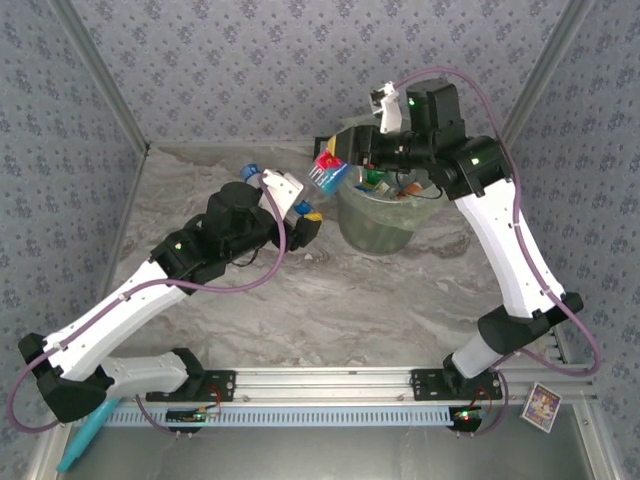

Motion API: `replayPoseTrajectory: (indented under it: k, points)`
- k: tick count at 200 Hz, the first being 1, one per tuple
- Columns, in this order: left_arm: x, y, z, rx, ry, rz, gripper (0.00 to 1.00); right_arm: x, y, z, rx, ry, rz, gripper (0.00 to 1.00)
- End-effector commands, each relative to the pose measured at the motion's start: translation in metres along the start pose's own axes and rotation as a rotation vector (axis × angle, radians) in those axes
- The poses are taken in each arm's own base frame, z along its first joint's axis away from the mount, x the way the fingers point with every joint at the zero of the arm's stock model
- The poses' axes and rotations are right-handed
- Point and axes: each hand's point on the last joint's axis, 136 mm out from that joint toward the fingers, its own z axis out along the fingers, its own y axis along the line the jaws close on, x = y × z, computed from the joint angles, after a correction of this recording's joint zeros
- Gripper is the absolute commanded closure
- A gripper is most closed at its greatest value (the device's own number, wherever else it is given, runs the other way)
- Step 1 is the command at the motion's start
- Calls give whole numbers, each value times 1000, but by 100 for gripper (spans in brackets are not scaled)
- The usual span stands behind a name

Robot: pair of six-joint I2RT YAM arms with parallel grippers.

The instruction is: Put the plastic bottles in the bin

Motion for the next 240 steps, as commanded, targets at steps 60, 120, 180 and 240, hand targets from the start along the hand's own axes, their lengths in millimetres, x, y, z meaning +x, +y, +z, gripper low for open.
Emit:
replayPoseTrajectory:
  k: [60,120,180,240]
  points:
    - [-18,16,-16,-85,-55,-59,0,-53,-71,-80,398,-278,-98,52]
    - [-8,28,-27,-138,-68,-128,0,-76,-130,-123,757,-393,-202,51]
    - [1,52,-36,-218,-57,-239,0,-91,-163,-131,975,-405,-335,51]
    - [3,56,-50,-228,-62,-281,0,-105,-183,-95,981,-375,-365,52]
